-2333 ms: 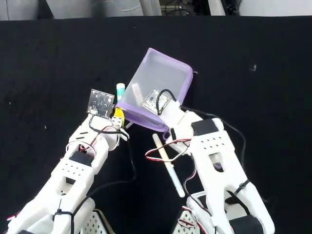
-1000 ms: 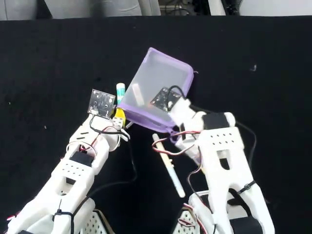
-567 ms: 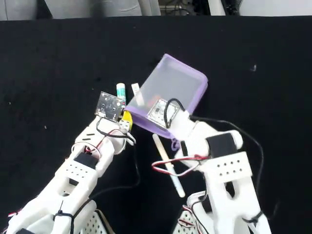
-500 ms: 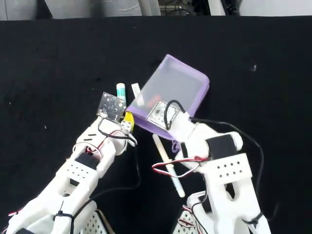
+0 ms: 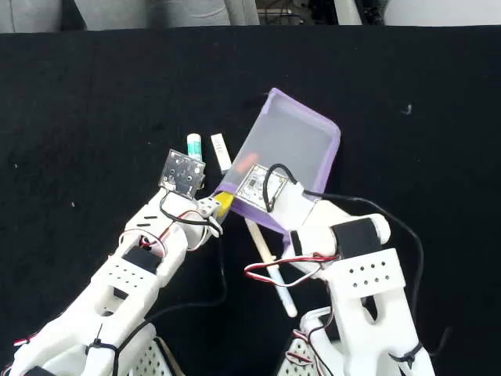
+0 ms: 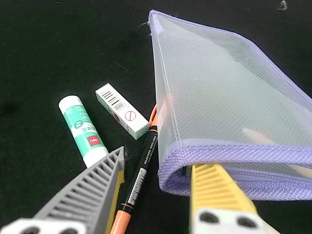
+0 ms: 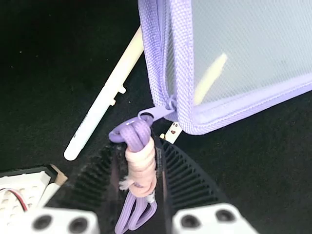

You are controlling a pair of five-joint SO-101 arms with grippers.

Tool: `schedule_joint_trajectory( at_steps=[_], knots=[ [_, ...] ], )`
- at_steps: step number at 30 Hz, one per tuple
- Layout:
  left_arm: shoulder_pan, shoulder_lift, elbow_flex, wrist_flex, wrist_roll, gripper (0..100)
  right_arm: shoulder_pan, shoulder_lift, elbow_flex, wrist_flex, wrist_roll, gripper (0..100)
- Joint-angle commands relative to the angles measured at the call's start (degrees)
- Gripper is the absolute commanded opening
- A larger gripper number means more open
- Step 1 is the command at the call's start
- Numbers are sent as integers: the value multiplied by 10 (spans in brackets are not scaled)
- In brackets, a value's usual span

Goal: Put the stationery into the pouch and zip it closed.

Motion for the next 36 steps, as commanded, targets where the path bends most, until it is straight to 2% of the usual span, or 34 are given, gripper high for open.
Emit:
schedule_joint_trajectory(
  at_steps=[1,9,18,22,30,36],
  knots=[
    [7,2,-16,-11,4,212,-9,-15,-7,14,5,11],
    [6,18,-31,-8,4,215,-9,-15,-7,14,5,11],
    [1,189,-151,-11,0,213,-9,-15,-5,13,5,11],
    [6,223,-188,-11,3,212,-9,-15,-5,12,5,11],
    [12,238,-156,-166,4,212,-9,-15,-4,16,6,11],
    [42,263,-153,-181,4,212,-4,-15,-15,40,21,11]
  ],
)
